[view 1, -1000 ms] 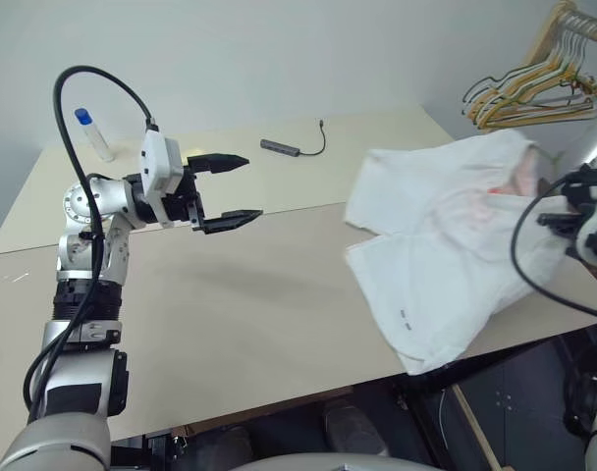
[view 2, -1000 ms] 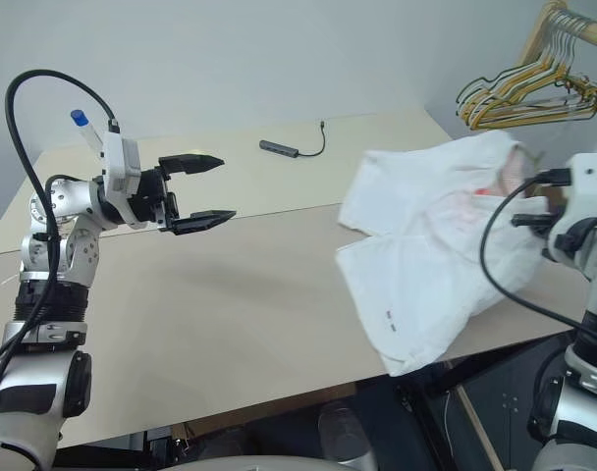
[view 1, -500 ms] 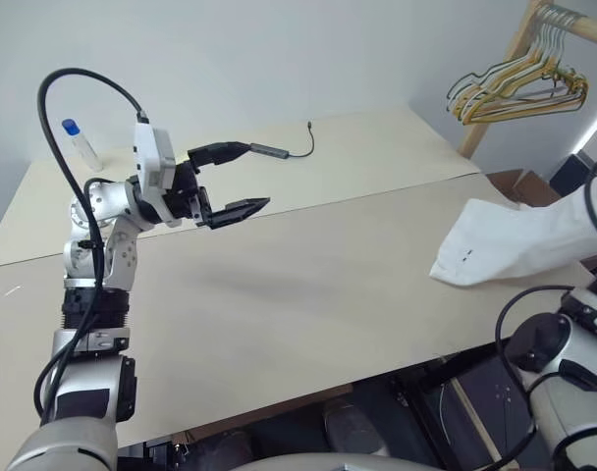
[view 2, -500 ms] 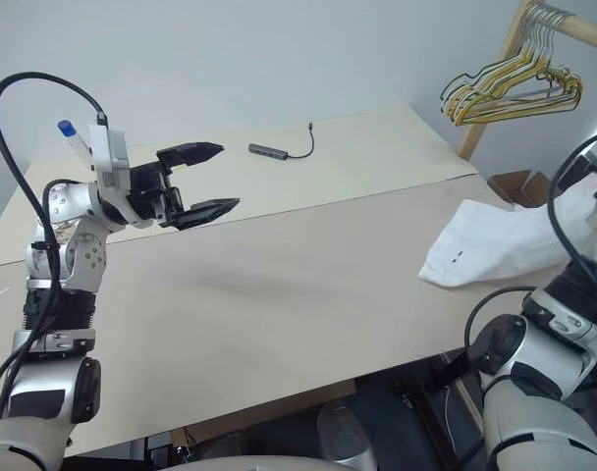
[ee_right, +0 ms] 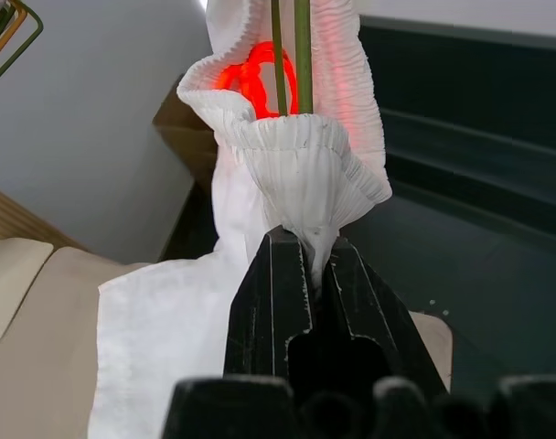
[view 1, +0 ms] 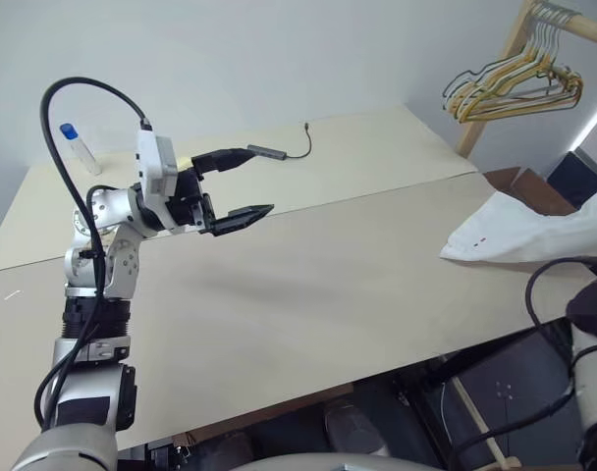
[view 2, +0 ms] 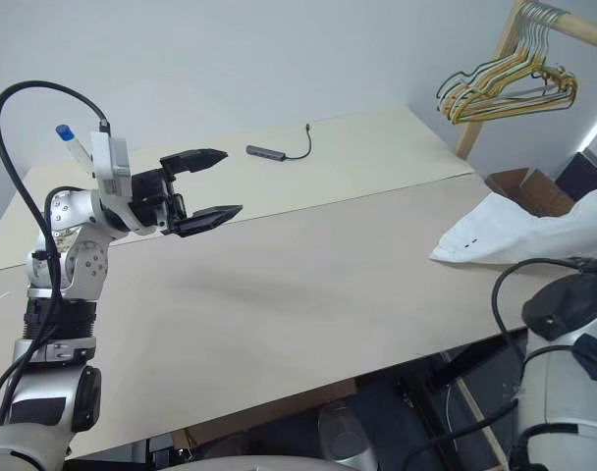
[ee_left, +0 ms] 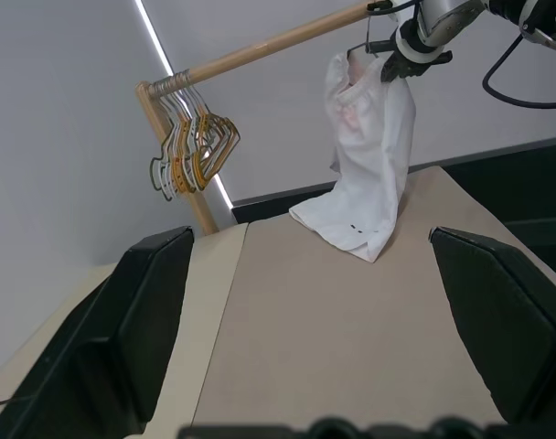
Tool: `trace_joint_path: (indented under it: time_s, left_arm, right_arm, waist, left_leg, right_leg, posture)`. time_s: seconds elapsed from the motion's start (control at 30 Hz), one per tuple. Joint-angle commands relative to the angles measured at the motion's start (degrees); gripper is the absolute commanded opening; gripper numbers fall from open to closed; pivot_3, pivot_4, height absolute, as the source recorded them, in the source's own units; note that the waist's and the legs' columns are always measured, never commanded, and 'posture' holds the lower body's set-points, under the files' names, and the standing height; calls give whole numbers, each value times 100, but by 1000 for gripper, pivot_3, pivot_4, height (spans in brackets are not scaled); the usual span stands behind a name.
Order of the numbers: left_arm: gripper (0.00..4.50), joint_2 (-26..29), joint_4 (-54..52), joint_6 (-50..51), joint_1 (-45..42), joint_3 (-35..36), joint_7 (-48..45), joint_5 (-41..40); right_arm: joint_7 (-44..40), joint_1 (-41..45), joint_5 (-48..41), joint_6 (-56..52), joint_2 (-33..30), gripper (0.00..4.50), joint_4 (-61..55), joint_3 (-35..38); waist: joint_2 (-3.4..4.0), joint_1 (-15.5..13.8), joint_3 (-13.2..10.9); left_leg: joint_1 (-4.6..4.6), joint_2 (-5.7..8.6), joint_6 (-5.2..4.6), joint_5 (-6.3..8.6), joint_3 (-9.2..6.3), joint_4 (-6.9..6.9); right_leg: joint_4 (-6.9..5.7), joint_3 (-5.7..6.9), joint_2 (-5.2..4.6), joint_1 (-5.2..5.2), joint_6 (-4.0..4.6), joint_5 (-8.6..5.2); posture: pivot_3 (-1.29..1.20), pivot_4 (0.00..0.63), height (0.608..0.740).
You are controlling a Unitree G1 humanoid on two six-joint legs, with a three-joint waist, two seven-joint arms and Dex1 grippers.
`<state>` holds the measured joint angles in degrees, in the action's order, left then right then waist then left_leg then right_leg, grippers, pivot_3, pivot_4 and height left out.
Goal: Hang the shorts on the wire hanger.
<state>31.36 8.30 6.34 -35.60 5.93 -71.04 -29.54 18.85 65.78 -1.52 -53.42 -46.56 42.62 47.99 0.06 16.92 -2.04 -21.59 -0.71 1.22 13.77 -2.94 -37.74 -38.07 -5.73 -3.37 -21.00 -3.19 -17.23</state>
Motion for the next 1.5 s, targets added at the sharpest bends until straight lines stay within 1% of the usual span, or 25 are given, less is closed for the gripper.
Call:
trace_joint_path:
  time_s: [0.03, 0.13, 0.3, 0.37, 0.4, 0.43, 0.57, 0.7, 0.73, 0.77, 0.9, 1.0, 1.17, 1.33, 1.43, 1.5]
  left_arm:
    - [4478, 114, -262, 43, -50, 101, -102, -176]
    - [4478, 164, -373, 194, 12, 182, -225, -395]
    - [4478, 177, -477, 163, 136, 171, -248, -396]
    - [4500, 163, -514, 145, 172, 186, -245, -416]
    - [4500, 159, -529, 141, 183, 192, -242, -427]
    - [4500, 159, -541, 140, 194, 195, -246, -441]
    - [4500, 168, -532, 105, 196, 211, -301, -489]
    - [4500, 132, -454, 65, 117, 225, -229, -469]
    - [4500, 127, -444, 59, 105, 224, -222, -467]
    - [4500, 126, -439, 53, 101, 221, -224, -467]
    - [4500, 119, -454, 46, 106, 219, -214, -470]
    - [4500, 113, -456, 31, 106, 234, -204, -474]
    - [4500, 152, -482, 65, 112, 275, -191, -501]
    - [4500, 241, -466, 60, 235, 272, -90, -354]
    - [4500, 349, -580, 239, 354, 232, 416, -44]
    - [4500, 500, -603, 399, 469, 252, 505, 3]
  right_arm:
    - [-26, 363, -231, 343, -289, 0, 452, -237]
    - [34, 436, -246, 327, -313, 0, 722, -508]
    - [223, 474, -284, 315, -319, 0, 895, -800]
    - [221, 437, -340, 359, -315, 596, 879, -846]
    - [198, 411, -357, 385, -309, 769, 849, -871]
    - [202, 388, -360, 416, -297, 1075, 820, -894]
    - [214, 319, -394, 462, -281, 2439, 764, -1020]
    - [193, 217, -397, 501, -274, 3881, 675, -1150]
    - [174, 179, -394, 505, -266, 4316, 628, -1187]
    - [203, 118, -363, 499, -248, 4456, 536, -1247]
    - [340, -141, -222, 488, -183, 4456, 73, -1491]
    - [435, -561, 340, 557, -211, 4456, -763, -2252]
    - [393, -817, 723, 647, -181, 4456, -1895, -2772]
    - [13, -1159, 1156, 1029, -166, 4456, -2963, -3452]
    - [-383, -1320, 1467, 1485, -228, 4456, -3281, -4025]
    - [-719, -1444, 1561, 1888, -226, 4456, -3505, -4303]
  waist:
    - [1, 0, -1]
    - [1, 0, 0]
    - [1, -26, -1]
    - [1, -35, -1]
    - [1, -38, -1]
    - [1, -42, -1]
    - [1, -44, -1]
    - [1, -44, -1]
    - [1, -43, -1]
    - [1, -43, -1]
    - [1, -43, -1]
    - [3, -44, 0]
    - [11, -38, 3]
    - [11, -39, 3]
    - [11, -38, 3]
    - [11, -43, 3]
  left_leg:
    - [0, 0, 0, 0, 1, 0]
    - [-1, -1, 0, 0, 3, 1]
    - [0, -1, 0, 0, 3, 0]
    - [-3, -1, 0, 0, 3, 0]
    - [-3, -1, 0, 0, 3, 0]
    - [-4, -1, 0, 0, 2, 0]
    - [-5, -1, 0, 0, 2, 0]
    - [-4, -1, 0, 0, 2, 0]
    - [-4, -1, 0, 0, 2, 0]
    - [-4, -1, 0, 0, 2, 0]
    - [-3, -1, 0, 0, 2, 0]
    - [-3, -2, 0, 0, 0, 0]
    - [-1, -2, 0, 0, 1, -1]
    - [0, -4, 0, 0, -2, -1]
    - [2, -4, 0, 0, -2, -1]
    - [4, -5, 0, 0, -4, -1]
  right_leg:
    - [1, 0, 0, 0, 0, 0]
    - [3, -2, 1, 0, 0, 0]
    - [2, -3, 2, 1, -1, -1]
    - [5, -3, 2, 1, -1, -1]
    - [5, -3, 2, 1, -1, -1]
    - [6, -2, 2, 1, -1, -1]
    - [7, -1, 2, 1, -1, -1]
    - [7, -1, 2, 1, -1, -1]
    - [7, -2, 2, 1, -1, -1]
    - [7, -2, 2, 1, -2, -1]
    - [6, -2, 2, 1, -1, -1]
    - [5, -2, 3, 1, -2, -1]
    - [2, -5, 2, 0, -2, -1]
    - [2, -3, 4, 1, -3, -1]
    - [2, -5, 4, 1, -3, -1]
    - [1, -4, 5, 1, -2, -1]
  posture:
    - [-253, 0, 740]
    - [-244, 0, 740]
    - [-229, 0, 740]
    - [-225, 0, 740]
    - [-224, 0, 740]
    - [-221, 0, 740]
    - [-222, 0, 740]
    - [-223, 0, 740]
    - [-223, 0, 740]
    - [-223, 0, 740]
    - [-226, 0, 740]
    - [-223, 0, 740]
    - [-219, 0, 740]
    - [-215, 0, 740]
    - [-207, 0, 740]
    - [-187, 0, 740]
